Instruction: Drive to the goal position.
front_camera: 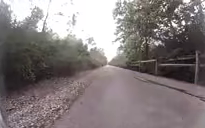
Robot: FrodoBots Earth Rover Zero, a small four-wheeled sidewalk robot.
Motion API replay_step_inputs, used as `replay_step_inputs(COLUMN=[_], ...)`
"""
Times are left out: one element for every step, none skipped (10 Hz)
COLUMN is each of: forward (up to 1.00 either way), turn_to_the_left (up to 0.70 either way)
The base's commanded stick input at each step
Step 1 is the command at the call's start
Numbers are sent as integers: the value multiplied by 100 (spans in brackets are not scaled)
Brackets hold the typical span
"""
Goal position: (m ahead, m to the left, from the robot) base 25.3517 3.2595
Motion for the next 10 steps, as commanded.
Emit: replay_step_inputs(forward=[70, 70, 70, 70, 70, 70, 70, 70, 70, 70], turn_to_the_left=[0, 0, 0, 0, 0, 0, 0, 0, 0, 0])
